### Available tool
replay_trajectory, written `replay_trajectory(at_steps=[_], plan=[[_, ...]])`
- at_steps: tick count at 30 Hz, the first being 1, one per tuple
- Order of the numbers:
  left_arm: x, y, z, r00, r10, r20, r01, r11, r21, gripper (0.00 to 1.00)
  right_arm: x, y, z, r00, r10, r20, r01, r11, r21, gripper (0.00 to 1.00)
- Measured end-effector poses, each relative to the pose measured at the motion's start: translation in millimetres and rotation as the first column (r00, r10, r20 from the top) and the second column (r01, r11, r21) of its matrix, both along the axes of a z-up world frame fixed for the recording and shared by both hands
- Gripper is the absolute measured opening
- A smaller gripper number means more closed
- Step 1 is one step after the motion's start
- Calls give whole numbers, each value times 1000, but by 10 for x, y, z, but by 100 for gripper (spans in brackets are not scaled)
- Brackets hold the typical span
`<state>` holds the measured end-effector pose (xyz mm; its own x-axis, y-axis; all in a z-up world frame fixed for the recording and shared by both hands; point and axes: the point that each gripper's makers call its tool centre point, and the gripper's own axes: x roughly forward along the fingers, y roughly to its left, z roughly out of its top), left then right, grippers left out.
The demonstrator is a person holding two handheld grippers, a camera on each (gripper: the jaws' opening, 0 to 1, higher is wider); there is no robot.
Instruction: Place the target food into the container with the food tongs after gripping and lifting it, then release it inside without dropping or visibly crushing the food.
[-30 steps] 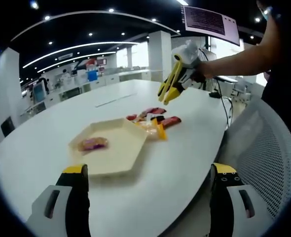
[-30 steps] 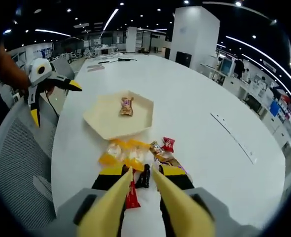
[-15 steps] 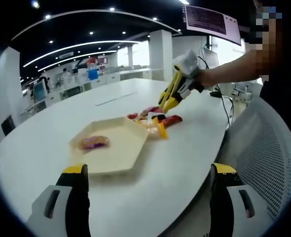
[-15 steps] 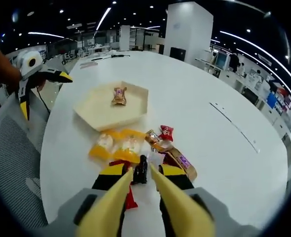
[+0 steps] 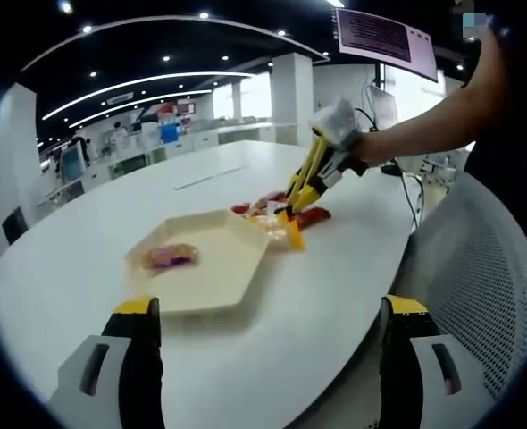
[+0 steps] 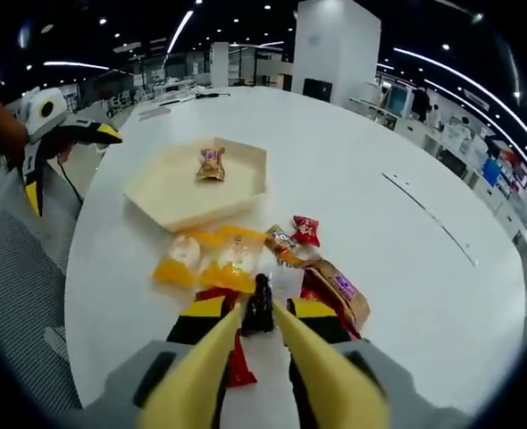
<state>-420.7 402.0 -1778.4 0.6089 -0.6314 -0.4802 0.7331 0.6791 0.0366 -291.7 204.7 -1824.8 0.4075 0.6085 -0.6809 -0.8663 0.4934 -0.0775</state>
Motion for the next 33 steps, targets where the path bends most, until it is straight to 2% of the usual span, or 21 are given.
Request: replay_trajectory(at_steps=[2, 4, 7, 16, 27, 33], plan=[[2, 3, 2, 1000, 2, 1, -2, 1000, -1, 99, -13, 4, -9, 1000, 1, 5, -1, 1000, -9, 25], [3, 5, -1, 1000, 3, 0, -3, 1000, -1, 98, -4, -39, -65, 1000, 4, 15, -3, 999, -54, 25], [-3, -2, -1, 1000, -2, 0, 2, 1000, 1, 98, 9, -32, -74, 1000, -6, 9, 6, 999, -40, 24], [6, 6, 9, 1000, 5, 3, -5, 1000, -2, 98, 43, -67, -59, 998, -55, 10, 55, 997, -61, 20], [5, 8, 13, 1000, 3, 7, -3, 1000, -1, 98, 90, -122, 80, 996, -89, -1, 89, 995, -34, 20], [2, 12, 20, 1000, 5, 9, -5, 1000, -3, 98, 138, -125, 222, 995, -97, 8, 97, 995, -17, 20]])
